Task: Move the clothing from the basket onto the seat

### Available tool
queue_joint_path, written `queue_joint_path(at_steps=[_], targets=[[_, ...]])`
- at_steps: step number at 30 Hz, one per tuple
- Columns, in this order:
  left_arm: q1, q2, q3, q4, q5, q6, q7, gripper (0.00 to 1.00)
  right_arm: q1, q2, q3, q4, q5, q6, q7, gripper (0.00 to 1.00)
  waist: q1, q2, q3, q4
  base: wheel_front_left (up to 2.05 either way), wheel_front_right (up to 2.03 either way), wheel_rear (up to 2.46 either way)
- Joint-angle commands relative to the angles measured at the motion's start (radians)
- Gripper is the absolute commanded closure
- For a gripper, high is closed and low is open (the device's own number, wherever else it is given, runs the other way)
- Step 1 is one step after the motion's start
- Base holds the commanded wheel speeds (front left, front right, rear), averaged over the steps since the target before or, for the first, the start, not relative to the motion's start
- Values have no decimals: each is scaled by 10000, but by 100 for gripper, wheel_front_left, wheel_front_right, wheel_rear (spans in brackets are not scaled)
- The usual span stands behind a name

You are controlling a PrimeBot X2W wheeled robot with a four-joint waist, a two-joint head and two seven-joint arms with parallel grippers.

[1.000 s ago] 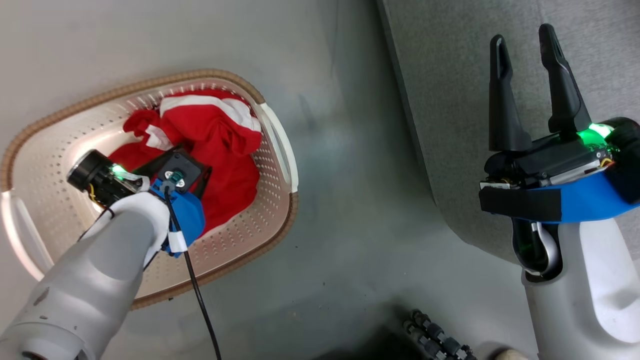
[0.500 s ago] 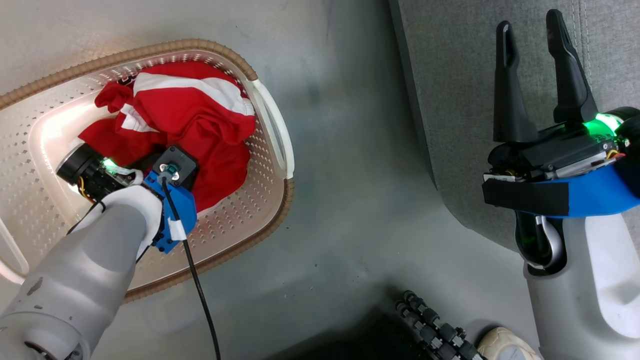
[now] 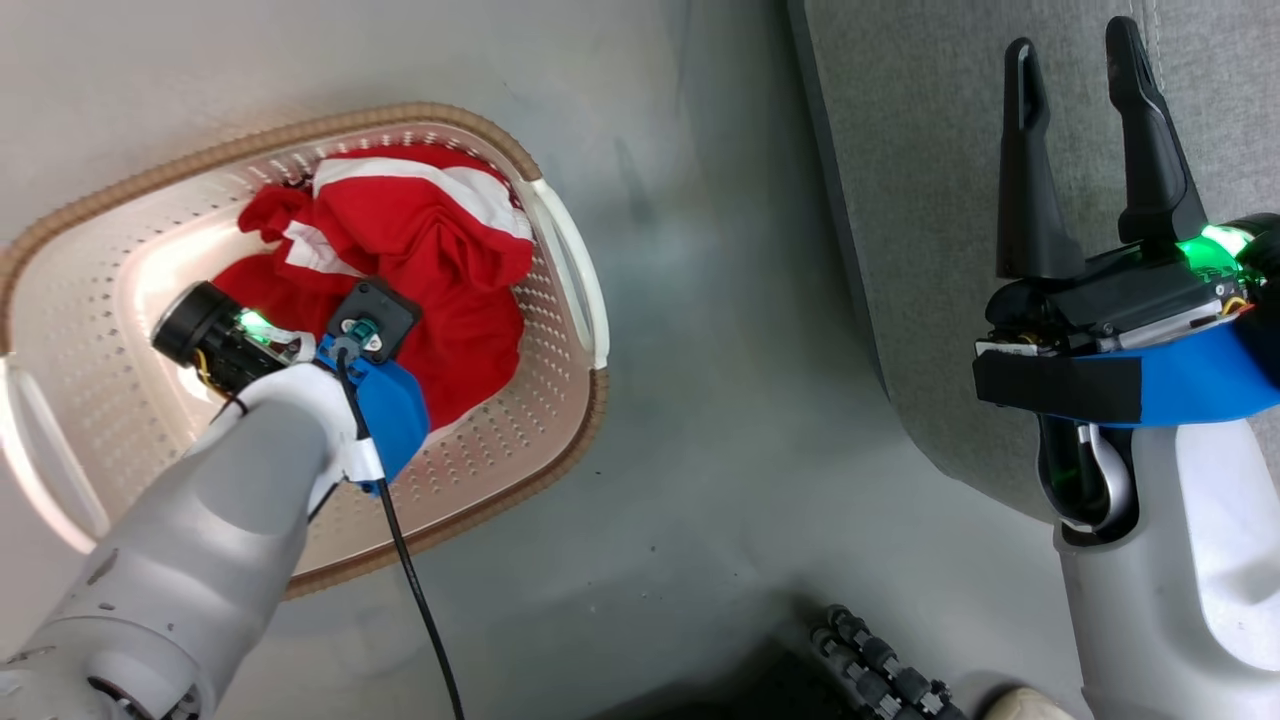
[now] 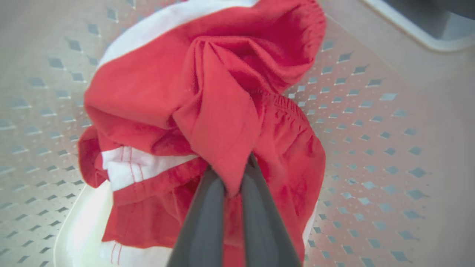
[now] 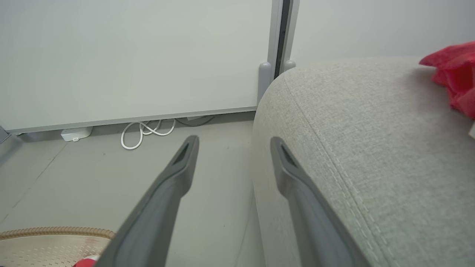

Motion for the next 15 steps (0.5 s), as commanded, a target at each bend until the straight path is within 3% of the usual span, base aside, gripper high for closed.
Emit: queue_joint_path(at_steps=[1, 6, 15], targets=[[38, -70, 81, -48, -134, -9, -94, 100, 26, 16, -31, 17, -36, 1, -34, 0, -1, 0, -235, 182, 0, 0, 0], [143, -367, 240, -291, -385, -9, -283, 100, 122, 16, -156, 115, -292, 1, -34, 0, -1, 0, -823, 586, 0, 0, 0], [780, -523, 1654, -2041, -5, 204, -299, 100, 490, 9, -477, 303, -779, 1, -34, 0, -1, 0, -2128, 1438, 0, 0, 0]])
